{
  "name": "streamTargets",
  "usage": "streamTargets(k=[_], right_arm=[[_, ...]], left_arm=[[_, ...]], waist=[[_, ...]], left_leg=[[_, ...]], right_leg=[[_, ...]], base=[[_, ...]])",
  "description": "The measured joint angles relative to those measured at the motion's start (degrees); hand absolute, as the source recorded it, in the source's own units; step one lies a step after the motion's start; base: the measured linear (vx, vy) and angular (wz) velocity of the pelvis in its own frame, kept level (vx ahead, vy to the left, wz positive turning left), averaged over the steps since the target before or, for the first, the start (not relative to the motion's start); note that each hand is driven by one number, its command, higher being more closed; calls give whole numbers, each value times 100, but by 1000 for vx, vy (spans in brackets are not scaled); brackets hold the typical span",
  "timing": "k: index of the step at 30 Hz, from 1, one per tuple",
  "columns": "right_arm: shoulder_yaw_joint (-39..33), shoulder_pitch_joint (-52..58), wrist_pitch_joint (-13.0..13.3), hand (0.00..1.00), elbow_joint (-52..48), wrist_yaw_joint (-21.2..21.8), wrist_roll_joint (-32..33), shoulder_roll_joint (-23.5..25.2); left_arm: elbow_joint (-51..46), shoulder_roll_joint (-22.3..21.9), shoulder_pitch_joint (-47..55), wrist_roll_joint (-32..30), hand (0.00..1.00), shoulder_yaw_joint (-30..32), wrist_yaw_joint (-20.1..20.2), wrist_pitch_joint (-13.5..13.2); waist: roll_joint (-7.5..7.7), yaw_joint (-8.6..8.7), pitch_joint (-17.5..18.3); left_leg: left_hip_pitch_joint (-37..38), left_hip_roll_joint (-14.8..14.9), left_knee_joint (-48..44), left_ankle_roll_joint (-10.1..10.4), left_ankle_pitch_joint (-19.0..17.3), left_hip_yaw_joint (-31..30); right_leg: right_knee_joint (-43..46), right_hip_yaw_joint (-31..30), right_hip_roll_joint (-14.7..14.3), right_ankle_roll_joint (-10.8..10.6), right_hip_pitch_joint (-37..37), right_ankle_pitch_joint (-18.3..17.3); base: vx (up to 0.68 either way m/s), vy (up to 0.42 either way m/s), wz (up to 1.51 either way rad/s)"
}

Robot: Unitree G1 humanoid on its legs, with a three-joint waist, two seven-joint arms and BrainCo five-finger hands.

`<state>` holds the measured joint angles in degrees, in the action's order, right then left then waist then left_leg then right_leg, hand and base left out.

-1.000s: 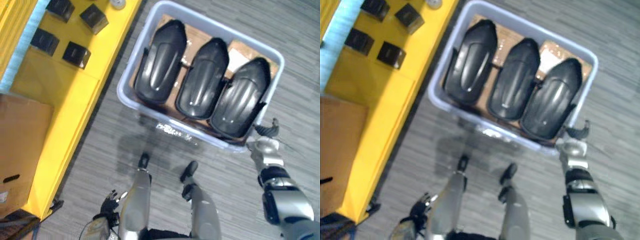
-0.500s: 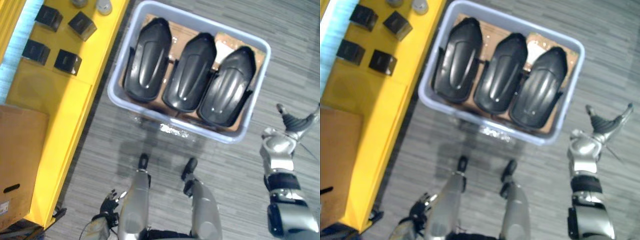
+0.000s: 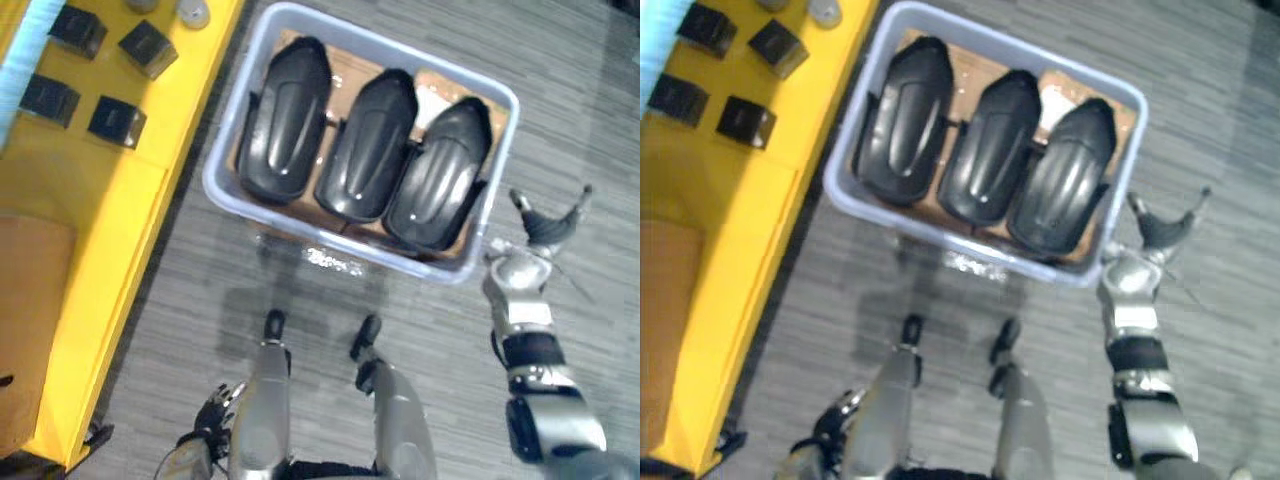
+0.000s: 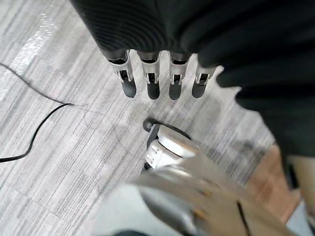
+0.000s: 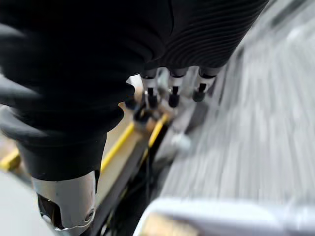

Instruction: Walk over and take plastic housings, then place them on the shelf

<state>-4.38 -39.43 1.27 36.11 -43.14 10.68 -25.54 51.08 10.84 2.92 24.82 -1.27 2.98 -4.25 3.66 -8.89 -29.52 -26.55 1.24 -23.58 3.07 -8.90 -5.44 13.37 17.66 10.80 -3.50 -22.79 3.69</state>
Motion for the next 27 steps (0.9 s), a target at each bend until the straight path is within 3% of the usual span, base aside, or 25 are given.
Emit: streamTargets(k=[8,11,15,19,27], right_arm=[[34,-516,-8,0,1114,598,326,-477],[112,-600,-148,0,1313,702,334,-632],[111,-667,-424,0,1503,702,440,-709],[108,-665,-526,0,1757,836,494,-709],[116,-682,-623,0,1984,1674,551,-811]], left_arm=[[99,-83,-71,11,0,-237,10,-76],[201,-142,-80,16,0,-247,31,-118],[234,-124,-83,191,0,-396,52,-121],[265,-131,-92,238,0,-423,55,-117],[402,-184,-156,244,0,-456,85,-119]], waist=[[-365,-21,15],[-485,-5,66],[-558,0,71],[-592,13,79],[-717,11,117]], left_leg=[[-85,-130,6,-32,89,-106],[-153,-130,5,-32,88,-161],[-157,-124,8,-31,89,-173],[-162,-124,6,-31,90,-172],[-350,-130,-93,-31,99,-178]], right_leg=[[-2,128,129,-13,-3,7],[-1,183,126,-14,-20,6],[15,200,126,-14,-20,5],[25,199,128,-15,-26,5],[121,196,143,-7,-222,-8]], base=[[17,19,12],[-17,-2,7],[-13,-1,3],[0,0,0],[0,0,0]])
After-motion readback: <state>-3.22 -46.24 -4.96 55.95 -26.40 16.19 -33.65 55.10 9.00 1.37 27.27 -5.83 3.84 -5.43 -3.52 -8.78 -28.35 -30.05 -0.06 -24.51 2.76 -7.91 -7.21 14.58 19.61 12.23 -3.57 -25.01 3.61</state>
